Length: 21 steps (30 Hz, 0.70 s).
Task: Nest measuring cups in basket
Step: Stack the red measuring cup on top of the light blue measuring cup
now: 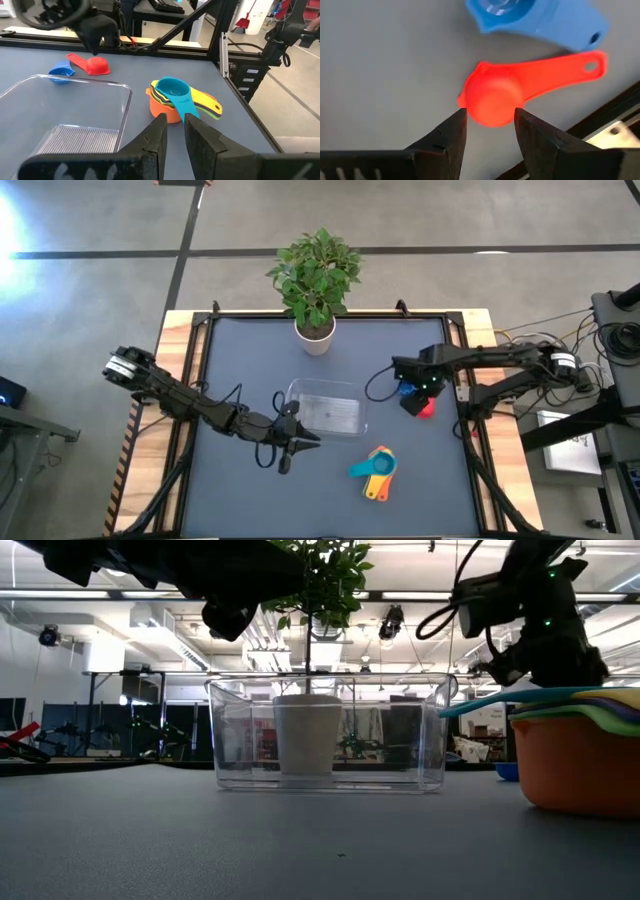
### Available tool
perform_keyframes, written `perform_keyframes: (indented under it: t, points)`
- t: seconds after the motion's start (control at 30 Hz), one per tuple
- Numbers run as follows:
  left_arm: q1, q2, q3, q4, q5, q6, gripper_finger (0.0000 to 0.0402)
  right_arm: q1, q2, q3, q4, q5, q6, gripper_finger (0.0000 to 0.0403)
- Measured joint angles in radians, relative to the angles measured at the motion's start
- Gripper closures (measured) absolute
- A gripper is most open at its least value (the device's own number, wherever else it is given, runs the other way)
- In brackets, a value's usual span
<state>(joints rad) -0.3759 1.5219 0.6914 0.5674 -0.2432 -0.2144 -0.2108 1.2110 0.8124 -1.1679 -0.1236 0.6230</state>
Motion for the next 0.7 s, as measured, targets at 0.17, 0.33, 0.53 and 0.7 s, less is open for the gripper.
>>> perform_keyframes:
  t: [0.17, 0.33, 0.53, 0.7]
  points:
    - [0.0, 0.0, 0.0, 0.0, 0.0, -0.003, 0.0353, 0.044, 0.0, -0.018, 0.0, -0.007, 0.041, 0.0209]
    - [-0.001, 0.0, 0.0, 0.0, 0.01, -0.011, 0.0353, 0.047, 0.0, -0.036, 0.007, 0.026, 0.046, 0.0139]
    - [-0.001, 0.0, 0.0, 0.0, 0.026, -0.011, 0.0353, 0.047, 0.0, -0.08, 0.062, 0.066, 0.078, 0.0054]
    - [-0.001, 0.0, 0.0, 0.0, 0.026, -0.004, 0.0353, 0.045, 0.0, -0.151, 0.177, 0.036, 0.1, 0.0032]
